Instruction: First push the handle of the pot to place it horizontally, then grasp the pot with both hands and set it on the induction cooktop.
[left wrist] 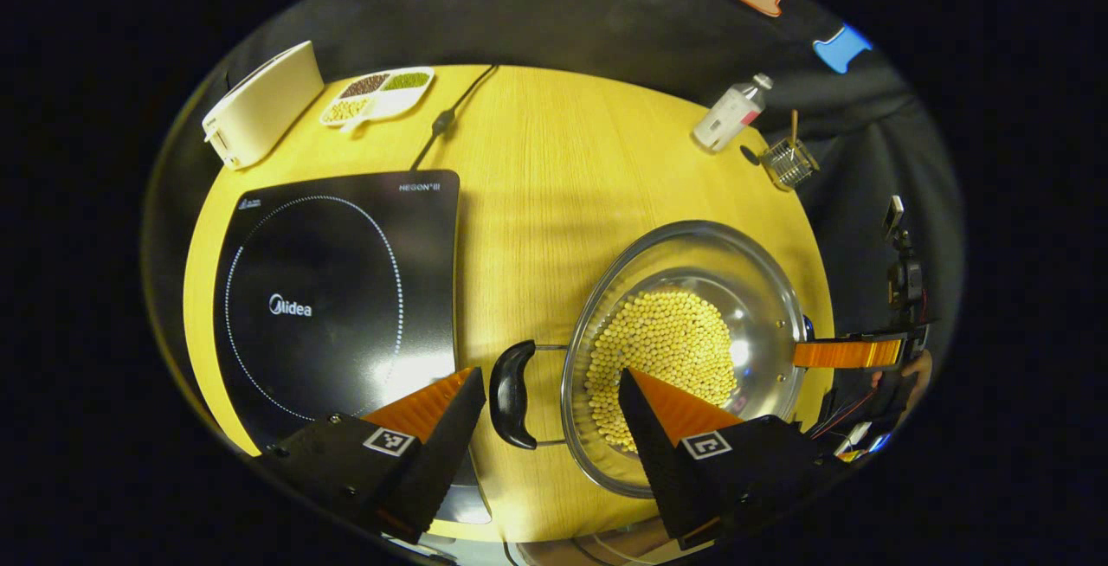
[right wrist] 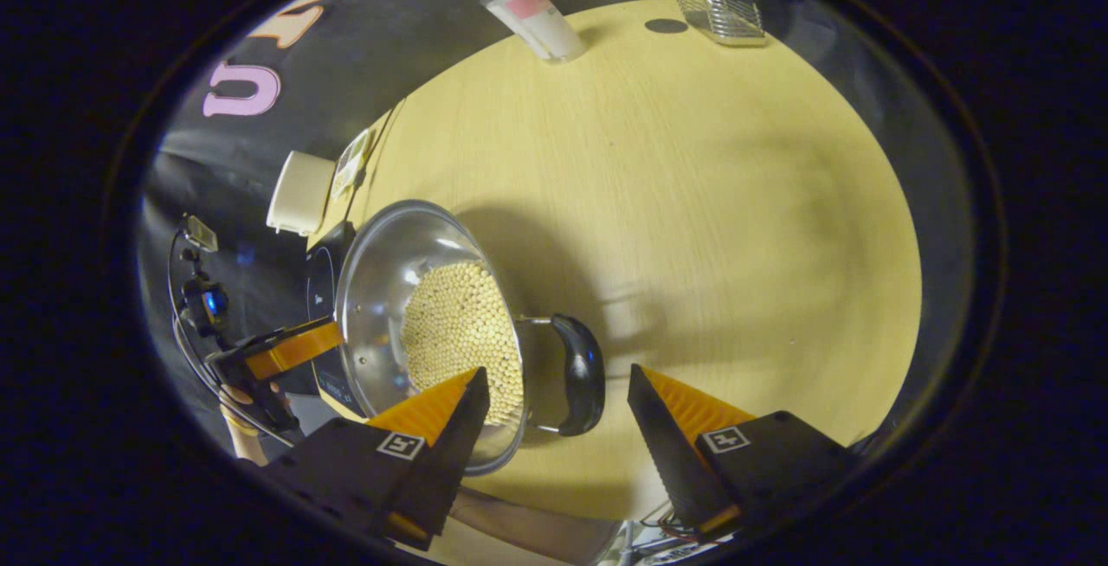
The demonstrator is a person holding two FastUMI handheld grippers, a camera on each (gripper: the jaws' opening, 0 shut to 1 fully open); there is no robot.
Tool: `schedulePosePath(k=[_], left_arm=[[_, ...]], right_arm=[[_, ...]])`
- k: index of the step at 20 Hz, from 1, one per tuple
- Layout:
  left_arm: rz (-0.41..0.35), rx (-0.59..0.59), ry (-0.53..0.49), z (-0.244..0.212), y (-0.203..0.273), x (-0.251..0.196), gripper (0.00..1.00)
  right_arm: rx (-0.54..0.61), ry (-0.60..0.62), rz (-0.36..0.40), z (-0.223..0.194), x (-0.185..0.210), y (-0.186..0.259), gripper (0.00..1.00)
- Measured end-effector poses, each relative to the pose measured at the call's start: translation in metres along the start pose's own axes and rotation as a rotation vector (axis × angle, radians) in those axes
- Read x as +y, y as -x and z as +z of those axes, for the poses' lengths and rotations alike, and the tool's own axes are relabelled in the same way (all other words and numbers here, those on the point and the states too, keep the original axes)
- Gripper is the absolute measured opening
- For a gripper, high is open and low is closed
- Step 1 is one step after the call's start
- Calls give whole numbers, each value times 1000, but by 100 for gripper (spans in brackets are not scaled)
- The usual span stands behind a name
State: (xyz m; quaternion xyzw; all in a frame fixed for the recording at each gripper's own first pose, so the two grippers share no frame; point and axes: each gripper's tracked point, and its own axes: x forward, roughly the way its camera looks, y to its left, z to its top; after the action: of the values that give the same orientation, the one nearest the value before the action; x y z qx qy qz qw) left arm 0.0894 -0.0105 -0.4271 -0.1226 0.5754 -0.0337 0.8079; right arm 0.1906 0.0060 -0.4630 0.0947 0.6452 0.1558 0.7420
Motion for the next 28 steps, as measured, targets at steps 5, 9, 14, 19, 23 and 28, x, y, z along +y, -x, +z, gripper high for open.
schedulePosePath(k=[5, 9, 14, 19, 23, 28], left_arm=[[-12, 78, 19, -5, -19, 1, 96], [-14, 124, 41, -10, -30, 5, 92], [-12, 178, 31, -18, -33, 9, 81], [18, 191, 59, -22, -33, 15, 61], [11, 204, 80, -30, -30, 6, 60], [3, 208, 57, -38, -11, -7, 59]], right_arm=[[51, -4, 51, -2, 4, -18, 90], [108, -10, 97, -6, 8, -33, 77], [162, -44, 148, -13, 15, -44, 53], [152, -66, 141, -10, 13, -43, 48], [138, -69, 107, -8, 10, -42, 53], [145, -100, 112, -13, 11, -48, 49]])
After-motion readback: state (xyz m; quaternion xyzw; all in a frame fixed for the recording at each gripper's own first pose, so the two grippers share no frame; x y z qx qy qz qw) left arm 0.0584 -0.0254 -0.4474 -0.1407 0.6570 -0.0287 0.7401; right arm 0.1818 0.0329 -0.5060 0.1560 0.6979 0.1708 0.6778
